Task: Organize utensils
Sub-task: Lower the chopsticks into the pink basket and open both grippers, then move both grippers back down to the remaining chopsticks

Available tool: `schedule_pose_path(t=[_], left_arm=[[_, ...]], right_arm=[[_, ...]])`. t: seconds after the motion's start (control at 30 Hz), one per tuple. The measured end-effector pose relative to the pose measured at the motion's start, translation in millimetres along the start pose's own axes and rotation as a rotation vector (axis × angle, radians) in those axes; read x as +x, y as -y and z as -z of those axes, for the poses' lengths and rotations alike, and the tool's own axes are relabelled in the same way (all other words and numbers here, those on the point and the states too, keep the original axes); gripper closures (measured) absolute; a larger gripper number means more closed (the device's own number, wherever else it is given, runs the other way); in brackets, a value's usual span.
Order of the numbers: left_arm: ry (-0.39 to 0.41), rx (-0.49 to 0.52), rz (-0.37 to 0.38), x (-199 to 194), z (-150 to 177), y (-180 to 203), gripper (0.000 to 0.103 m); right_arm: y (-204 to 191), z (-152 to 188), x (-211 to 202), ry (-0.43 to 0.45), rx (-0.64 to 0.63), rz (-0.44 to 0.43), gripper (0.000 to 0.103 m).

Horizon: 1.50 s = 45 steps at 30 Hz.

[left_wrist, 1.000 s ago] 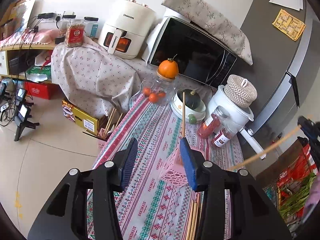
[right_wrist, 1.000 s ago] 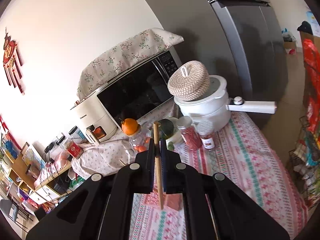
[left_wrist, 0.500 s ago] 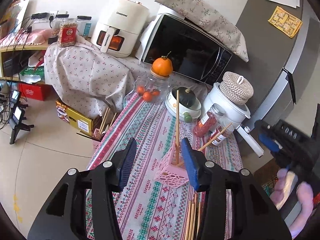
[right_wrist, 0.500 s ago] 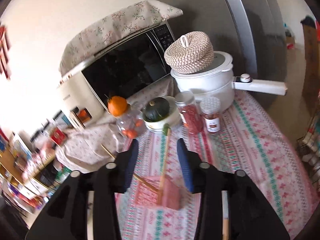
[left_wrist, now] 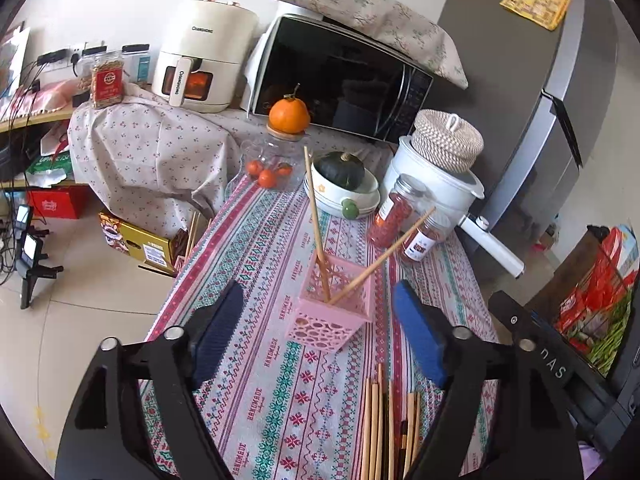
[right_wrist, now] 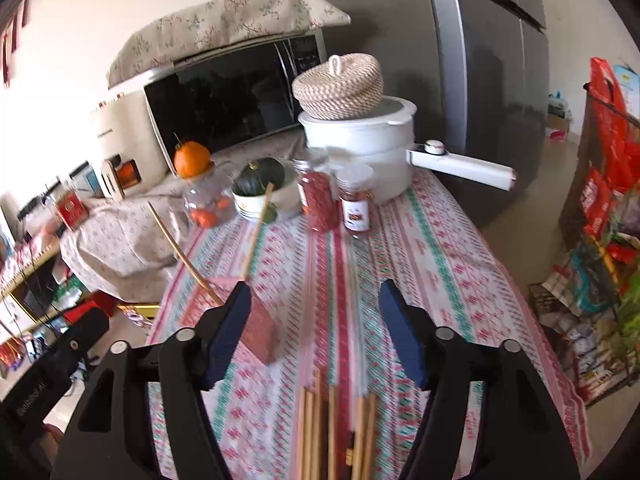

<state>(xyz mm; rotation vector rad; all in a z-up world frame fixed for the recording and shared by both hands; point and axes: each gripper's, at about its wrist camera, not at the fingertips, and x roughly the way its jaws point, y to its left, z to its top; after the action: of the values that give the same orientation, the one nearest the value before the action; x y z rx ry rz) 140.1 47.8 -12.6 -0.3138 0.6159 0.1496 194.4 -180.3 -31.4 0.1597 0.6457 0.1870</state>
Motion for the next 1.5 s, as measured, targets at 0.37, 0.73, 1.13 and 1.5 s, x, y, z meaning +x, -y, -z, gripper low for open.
schedule_pose_path(t=[0.37,0.73,1.13,1.5], left_arm=[[-0.053,0.085,-0.025,13,30,24,0.01],[-0.268,0.11,-0.023,51,54,27,0.007],[-0.66,0.052,-0.114,131,96,20,0.007],[-0.662,0.093,-0.234,166,102,30,0.007]], right_arm=[[32,28,1,-0.052,0.001,0.077,0.015],[96,68,12,-0.194,0.087,0.155,0.007],[140,93,26,-0.439,0.249,0.014,0.007],[151,98,17,-0.47,0.298,-0.051,0.007]])
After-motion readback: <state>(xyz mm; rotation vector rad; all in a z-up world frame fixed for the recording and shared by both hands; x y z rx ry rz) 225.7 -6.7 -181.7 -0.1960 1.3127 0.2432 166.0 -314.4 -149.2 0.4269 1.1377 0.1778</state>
